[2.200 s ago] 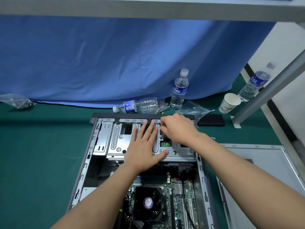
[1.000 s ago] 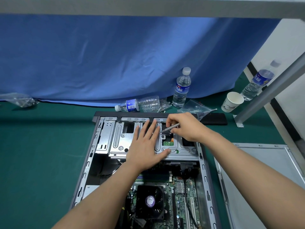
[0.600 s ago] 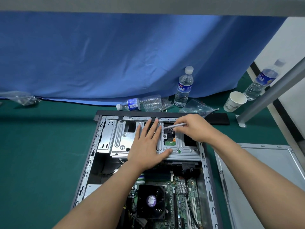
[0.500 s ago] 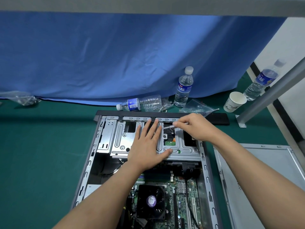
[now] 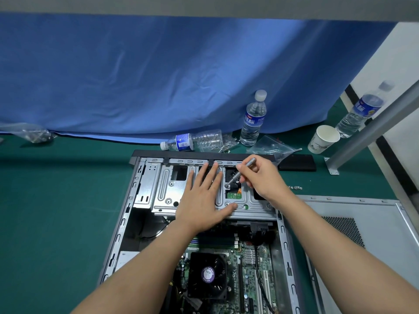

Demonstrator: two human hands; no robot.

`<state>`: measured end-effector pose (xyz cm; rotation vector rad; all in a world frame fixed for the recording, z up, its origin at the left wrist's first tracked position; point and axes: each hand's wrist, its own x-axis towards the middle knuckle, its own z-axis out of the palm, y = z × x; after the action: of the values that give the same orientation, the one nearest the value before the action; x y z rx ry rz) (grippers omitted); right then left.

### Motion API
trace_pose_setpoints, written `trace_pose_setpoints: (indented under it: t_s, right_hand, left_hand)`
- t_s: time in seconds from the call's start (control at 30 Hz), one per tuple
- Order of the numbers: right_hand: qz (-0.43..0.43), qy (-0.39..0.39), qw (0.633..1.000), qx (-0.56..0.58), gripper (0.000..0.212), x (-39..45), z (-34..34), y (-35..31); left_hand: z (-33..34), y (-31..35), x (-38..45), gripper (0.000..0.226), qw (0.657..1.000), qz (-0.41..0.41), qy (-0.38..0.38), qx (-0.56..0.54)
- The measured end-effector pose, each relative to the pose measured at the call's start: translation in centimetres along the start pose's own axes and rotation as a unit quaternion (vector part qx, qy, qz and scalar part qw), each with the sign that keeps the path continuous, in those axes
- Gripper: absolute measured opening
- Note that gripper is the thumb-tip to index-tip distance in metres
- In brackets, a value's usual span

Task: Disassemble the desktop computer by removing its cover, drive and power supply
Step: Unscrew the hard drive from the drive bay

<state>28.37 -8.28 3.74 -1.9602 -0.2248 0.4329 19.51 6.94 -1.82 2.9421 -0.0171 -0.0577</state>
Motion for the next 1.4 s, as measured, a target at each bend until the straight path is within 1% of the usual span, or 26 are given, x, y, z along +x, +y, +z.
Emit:
trace_pose_setpoints:
  t_s: [0.37, 0.5, 0.6, 0.67, 0.77, 0.83, 0.93, 1.0, 1.1, 1.13, 1.2, 1.23, 1.4]
  right_hand:
    - [-0.033, 0.014, 0.996, -0.078, 0.015, 0.1, -0.1, -0.3]
    - [-0.056, -0.006, 0.992, -0.114, 0.014, 0.0, 0.0, -1.0]
    - [-0.075, -0.042, 0.984, -0.157, 0.016, 0.1, 0.0, -1.9]
    - [-0.082, -0.071, 0.969, -0.224, 0.016, 0.4, -0.2, -2.7]
    - [-0.098, -0.107, 0.926, -0.349, 0.015, 0.9, -0.6, -3.8]
    - [-0.102, -0.126, 0.899, -0.407, 0.017, 1.1, -0.3, -4.5]
    - [-0.126, -0.109, 0.869, -0.466, 0.026, 1.3, 0.8, -4.9]
    - [-0.139, -0.109, 0.863, -0.474, 0.024, 1.4, 1.3, -5.0]
    - [-0.144, -0.16, 0.868, -0.448, 0.005, 1.8, 0.6, -5.2]
    - [-0.142, -0.18, 0.867, -0.442, 0.002, 1.9, 0.2, -5.3]
    - [-0.131, -0.21, 0.865, -0.437, 0.001, 2.2, -0.5, -5.6]
    - [-0.126, -0.217, 0.865, -0.435, 0.003, 2.3, -0.7, -5.7]
    - [-0.131, -0.227, 0.863, -0.432, 0.014, 2.2, -0.6, -5.9]
  left_hand:
    - [-0.2, 0.1, 0.0, 0.096, 1.0, 0.001, -0.005, 0.003]
    - [-0.2, 0.1, -0.1, 0.094, 1.0, 0.002, -0.008, 0.005]
    - [-0.3, 0.1, -0.1, 0.095, 1.0, 0.003, -0.008, 0.005]
    - [-0.2, 0.1, -0.1, 0.095, 1.0, 0.004, -0.007, 0.004]
    - [-0.2, 0.1, -0.1, 0.095, 1.0, 0.002, -0.003, 0.004]
    - [-0.2, 0.1, -0.1, 0.095, 1.0, 0.001, 0.0, 0.002]
    - [-0.1, 0.1, -0.1, 0.095, 1.0, 0.002, 0.0, -0.001]
    - [-0.1, 0.1, -0.1, 0.095, 1.0, 0.003, 0.002, -0.002]
    - [0.0, 0.0, -0.1, 0.095, 1.0, 0.003, 0.003, -0.002]
    - [0.0, 0.0, -0.1, 0.095, 1.0, 0.003, 0.004, 0.0]
    - [0.0, 0.0, -0.1, 0.095, 1.0, 0.002, 0.005, 0.002]
    - [0.0, 0.0, 0.0, 0.095, 1.0, 0.002, 0.005, 0.002]
    - [-0.1, 0.1, -0.1, 0.096, 1.0, 0.002, 0.002, -0.002]
